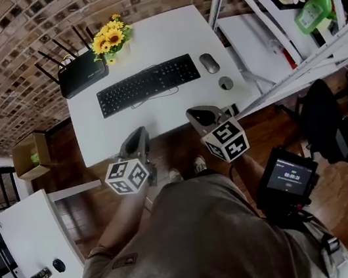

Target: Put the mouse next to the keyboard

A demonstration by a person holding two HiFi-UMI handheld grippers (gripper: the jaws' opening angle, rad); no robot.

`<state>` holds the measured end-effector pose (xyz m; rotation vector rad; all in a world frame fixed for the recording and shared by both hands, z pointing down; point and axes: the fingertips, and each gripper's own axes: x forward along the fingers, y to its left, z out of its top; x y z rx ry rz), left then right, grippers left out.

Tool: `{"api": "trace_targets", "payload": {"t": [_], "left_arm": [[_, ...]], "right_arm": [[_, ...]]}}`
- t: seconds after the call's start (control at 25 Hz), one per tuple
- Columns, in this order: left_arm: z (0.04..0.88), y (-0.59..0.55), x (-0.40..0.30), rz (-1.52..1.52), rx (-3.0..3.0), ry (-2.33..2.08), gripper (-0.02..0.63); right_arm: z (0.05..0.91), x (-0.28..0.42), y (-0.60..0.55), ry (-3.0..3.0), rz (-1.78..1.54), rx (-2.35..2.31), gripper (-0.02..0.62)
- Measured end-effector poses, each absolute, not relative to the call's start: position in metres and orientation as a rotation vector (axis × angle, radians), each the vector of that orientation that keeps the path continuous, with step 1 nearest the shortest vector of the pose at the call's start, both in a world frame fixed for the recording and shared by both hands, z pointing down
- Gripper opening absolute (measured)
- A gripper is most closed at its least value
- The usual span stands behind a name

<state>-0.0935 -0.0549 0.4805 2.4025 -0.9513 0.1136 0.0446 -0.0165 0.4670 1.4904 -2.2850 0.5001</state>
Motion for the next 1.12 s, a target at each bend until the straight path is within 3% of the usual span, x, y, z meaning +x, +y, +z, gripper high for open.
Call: {"api": "trace_targets", "payload": {"t": [1.12], "left_arm": [[0.478, -0.052, -0.068, 0.096, 2.437, -0.880, 0.000]], "right_arm": [[0.470, 0.058, -0.020, -2.293, 0.489, 1.517, 0.012]]}}
